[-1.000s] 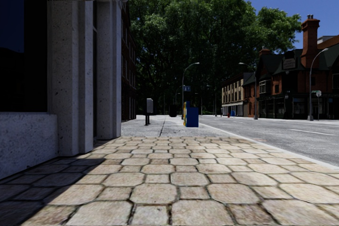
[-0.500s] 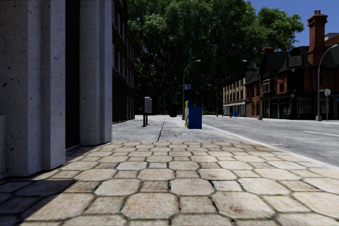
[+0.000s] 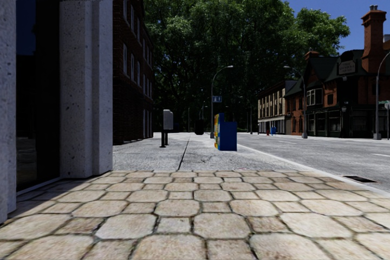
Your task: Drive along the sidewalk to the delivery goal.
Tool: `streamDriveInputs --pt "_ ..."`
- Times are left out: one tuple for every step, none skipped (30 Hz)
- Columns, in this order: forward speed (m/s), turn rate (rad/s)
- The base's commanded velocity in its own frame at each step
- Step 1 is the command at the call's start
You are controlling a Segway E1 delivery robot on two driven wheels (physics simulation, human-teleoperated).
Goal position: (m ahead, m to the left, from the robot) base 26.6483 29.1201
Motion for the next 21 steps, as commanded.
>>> streamDriveInputs --pt "2.00 0.00" --pt "2.00 0.00" --pt "2.00 0.00" --pt "2.00 0.00" --pt "2.00 0.00" --pt "2.00 0.00" --pt "2.00 0.00" --pt "2.00 0.00" --pt "2.00 0.00" --pt "2.00 0.00" --pt "2.00 0.00" --pt "2.00 0.00" --pt "2.00 0.00" --pt "2.00 0.00" --pt "2.00 0.00" --pt "2.00 0.00" --pt "2.00 0.00" --pt "2.00 0.00" --pt "2.00 0.00" --pt "2.00 0.00" --pt "2.00 0.00"
